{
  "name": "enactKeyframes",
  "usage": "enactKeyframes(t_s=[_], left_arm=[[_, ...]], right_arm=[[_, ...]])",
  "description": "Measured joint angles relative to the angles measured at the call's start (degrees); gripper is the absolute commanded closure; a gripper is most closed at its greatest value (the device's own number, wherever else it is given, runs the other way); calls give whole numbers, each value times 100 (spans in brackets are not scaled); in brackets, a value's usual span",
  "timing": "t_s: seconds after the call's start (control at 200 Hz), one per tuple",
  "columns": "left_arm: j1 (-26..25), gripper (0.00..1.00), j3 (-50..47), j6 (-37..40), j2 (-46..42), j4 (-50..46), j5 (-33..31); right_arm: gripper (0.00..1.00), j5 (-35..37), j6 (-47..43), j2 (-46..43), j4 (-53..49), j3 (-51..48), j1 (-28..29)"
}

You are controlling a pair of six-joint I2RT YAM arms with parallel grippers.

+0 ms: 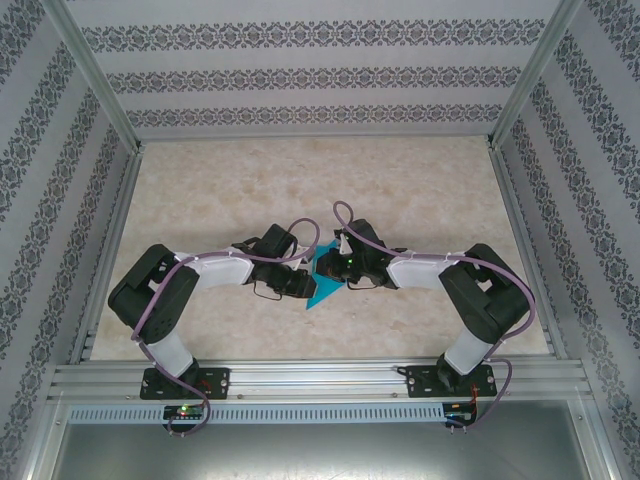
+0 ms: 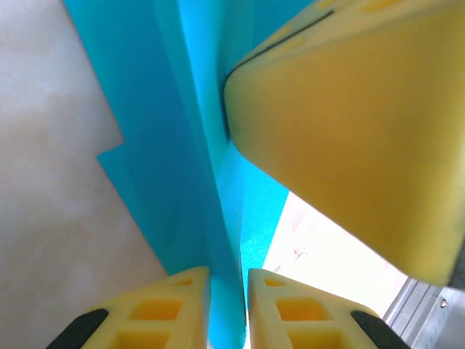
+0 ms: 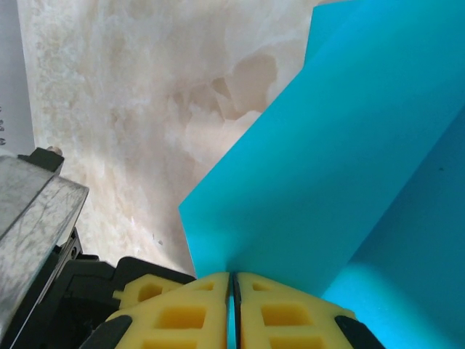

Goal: Fold a paper plane with a square sheet of paper (pick it up from the middle)
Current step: Fourth fold the wing at the center of the table.

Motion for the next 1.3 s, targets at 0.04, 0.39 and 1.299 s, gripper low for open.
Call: enactKeyframes(t_s=[0.04, 0.39, 1.299], left_arm=[[-13, 86, 0, -2, 0, -7, -15], [-28, 98, 0, 11, 0, -2, 9], [396, 98, -313, -365, 367, 616, 1200]], right_arm=[[88, 0, 0, 20, 0, 0, 0], [87, 0, 0, 31, -4, 0, -11], [87, 81, -24, 85, -55, 4, -177]])
